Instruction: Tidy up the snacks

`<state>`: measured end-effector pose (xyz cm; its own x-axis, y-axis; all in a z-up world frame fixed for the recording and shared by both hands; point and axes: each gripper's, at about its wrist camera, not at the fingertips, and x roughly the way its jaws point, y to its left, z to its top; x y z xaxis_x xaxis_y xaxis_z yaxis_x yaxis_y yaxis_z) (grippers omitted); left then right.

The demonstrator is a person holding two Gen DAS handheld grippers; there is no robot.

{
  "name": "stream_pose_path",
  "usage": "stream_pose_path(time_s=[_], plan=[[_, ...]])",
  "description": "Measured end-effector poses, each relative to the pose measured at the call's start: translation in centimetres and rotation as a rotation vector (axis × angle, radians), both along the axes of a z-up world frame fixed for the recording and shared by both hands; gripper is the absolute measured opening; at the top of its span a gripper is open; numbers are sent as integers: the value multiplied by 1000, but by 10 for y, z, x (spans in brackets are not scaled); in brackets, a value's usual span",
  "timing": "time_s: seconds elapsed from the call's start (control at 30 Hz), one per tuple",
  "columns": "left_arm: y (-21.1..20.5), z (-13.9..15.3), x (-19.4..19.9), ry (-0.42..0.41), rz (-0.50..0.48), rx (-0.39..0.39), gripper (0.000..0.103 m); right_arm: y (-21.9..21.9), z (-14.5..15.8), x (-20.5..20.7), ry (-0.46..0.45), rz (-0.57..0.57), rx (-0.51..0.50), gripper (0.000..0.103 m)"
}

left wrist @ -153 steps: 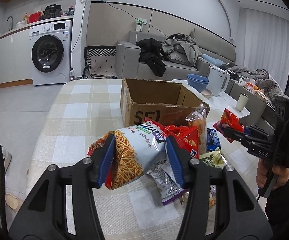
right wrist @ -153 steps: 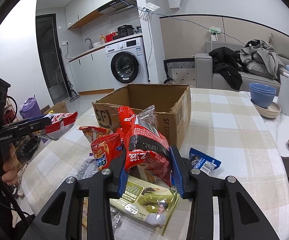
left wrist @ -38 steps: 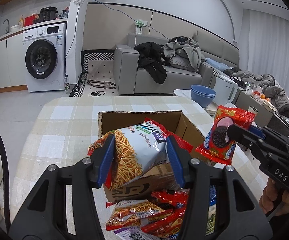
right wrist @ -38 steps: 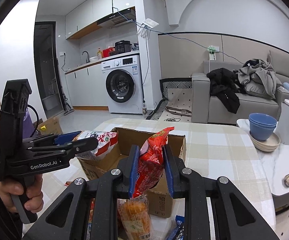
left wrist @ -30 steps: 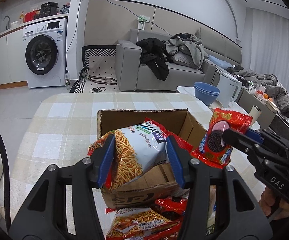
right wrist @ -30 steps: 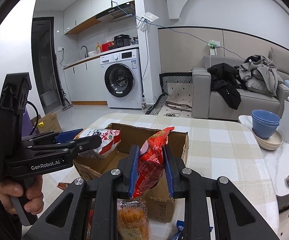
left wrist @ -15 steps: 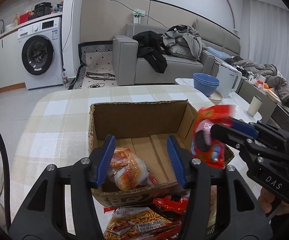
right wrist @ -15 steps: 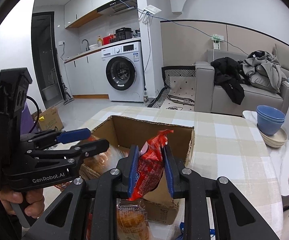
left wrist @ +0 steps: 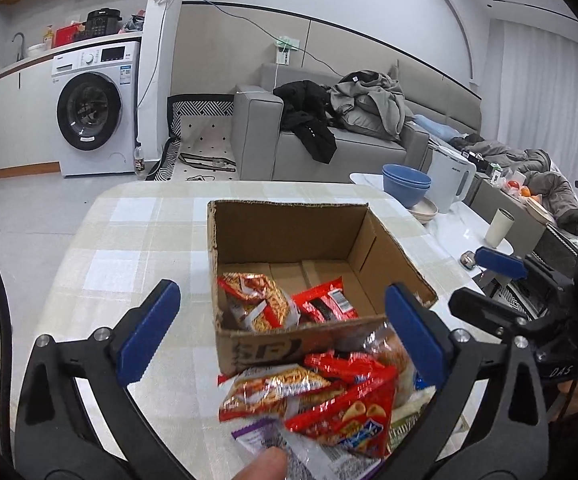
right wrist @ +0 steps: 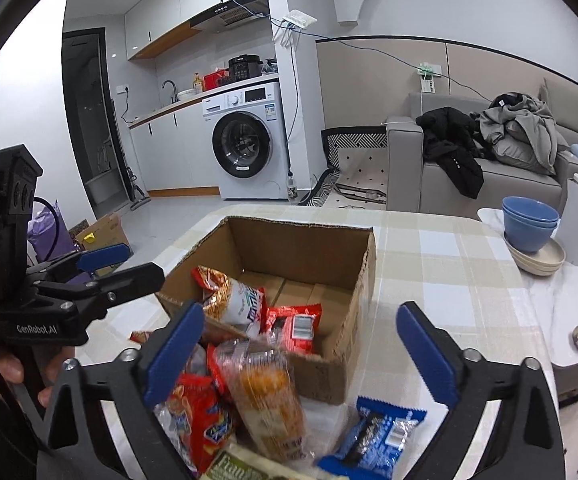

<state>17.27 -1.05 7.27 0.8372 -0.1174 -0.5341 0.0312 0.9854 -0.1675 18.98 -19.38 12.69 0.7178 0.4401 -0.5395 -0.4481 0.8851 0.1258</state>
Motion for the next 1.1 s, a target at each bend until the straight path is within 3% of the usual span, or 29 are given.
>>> stream_pose_path(time_s=[0.23, 0.53, 0.83, 1.1], plan=[[1, -9, -37, 11, 9, 8, 102, -13, -9, -22, 37, -36, -53, 103], [0, -26, -71, 43, 18, 37, 102, -35, -29, -41, 123, -77, -28, 103], [2, -47, -86, 96, 21, 27, 102, -43, -46, -55, 160, -103, -26, 103], [-1, -49, -89, 108, 25, 33, 102, -45, -47, -57, 182, -108, -33, 103]])
